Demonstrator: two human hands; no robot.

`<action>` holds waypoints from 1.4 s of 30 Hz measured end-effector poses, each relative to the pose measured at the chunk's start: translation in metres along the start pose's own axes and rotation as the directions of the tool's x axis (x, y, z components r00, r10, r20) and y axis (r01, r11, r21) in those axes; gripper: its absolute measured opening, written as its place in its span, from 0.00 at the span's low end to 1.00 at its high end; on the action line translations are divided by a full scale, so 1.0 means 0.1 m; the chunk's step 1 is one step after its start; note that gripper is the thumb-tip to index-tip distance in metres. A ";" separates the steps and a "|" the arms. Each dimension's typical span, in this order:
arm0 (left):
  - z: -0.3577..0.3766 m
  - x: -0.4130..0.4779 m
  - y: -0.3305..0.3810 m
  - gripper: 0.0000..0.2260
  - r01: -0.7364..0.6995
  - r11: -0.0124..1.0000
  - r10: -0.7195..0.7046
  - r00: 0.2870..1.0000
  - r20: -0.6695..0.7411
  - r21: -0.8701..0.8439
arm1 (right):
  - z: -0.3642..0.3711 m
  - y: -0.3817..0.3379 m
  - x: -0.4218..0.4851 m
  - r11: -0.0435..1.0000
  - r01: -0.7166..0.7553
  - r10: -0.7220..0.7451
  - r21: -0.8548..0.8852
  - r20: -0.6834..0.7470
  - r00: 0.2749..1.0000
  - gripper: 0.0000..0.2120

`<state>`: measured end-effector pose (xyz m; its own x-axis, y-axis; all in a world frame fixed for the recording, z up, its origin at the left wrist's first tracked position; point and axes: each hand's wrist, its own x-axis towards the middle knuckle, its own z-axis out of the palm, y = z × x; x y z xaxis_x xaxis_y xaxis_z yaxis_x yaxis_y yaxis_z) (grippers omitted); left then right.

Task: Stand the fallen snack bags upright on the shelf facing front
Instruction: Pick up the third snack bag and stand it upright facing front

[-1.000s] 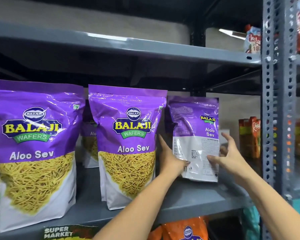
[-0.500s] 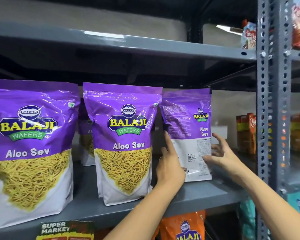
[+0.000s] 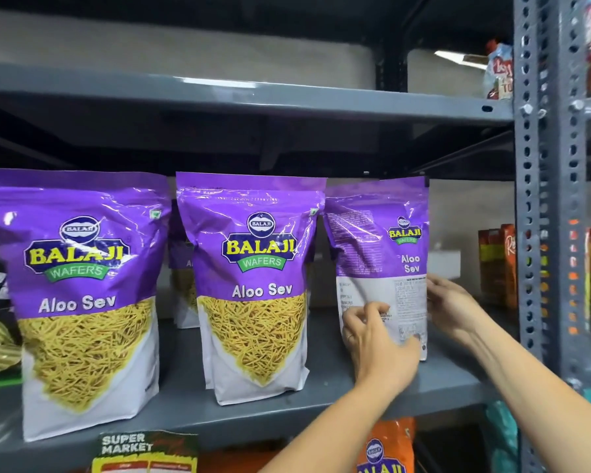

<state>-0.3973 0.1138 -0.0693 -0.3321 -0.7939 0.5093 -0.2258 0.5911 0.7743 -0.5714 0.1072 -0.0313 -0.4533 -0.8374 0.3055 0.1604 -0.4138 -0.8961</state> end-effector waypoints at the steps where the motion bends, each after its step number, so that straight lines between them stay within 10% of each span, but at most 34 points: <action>1: 0.00 0.02 0.00 0.22 0.014 0.999 -0.014 1.000 -0.005 -0.031 | -0.01 0.01 0.00 1.000 0.025 -0.025 0.007 -0.012 1.000 0.11; 15: -0.23 0.38 0.08 0.37 0.183 0.941 -0.169 0.983 0.074 -0.284 | 0.08 0.07 -0.07 0.992 0.014 0.014 -0.128 0.221 0.975 0.27; 19: -0.25 0.47 0.01 0.27 0.145 0.941 -0.151 0.988 0.002 -0.305 | 0.08 0.07 -0.04 0.993 -0.008 0.039 -0.114 0.273 0.961 0.28; 37: -0.18 0.62 -0.08 0.32 0.296 0.810 -0.339 0.941 0.008 -0.506 | 0.19 0.19 -0.14 0.847 0.177 -0.232 -0.501 -0.050 0.972 0.57; 42: -0.23 0.58 -0.10 0.42 0.121 0.857 -0.202 0.973 -0.110 -0.502 | 0.09 0.16 -0.18 0.939 0.134 -0.125 -0.317 0.049 0.991 0.69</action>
<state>-0.3930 0.0586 -0.0393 -0.1765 -0.9076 0.3809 0.2262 0.3393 0.9131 -0.5529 0.1121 -0.0477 -0.4263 -0.7955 0.4306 -0.1878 -0.3878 -0.9024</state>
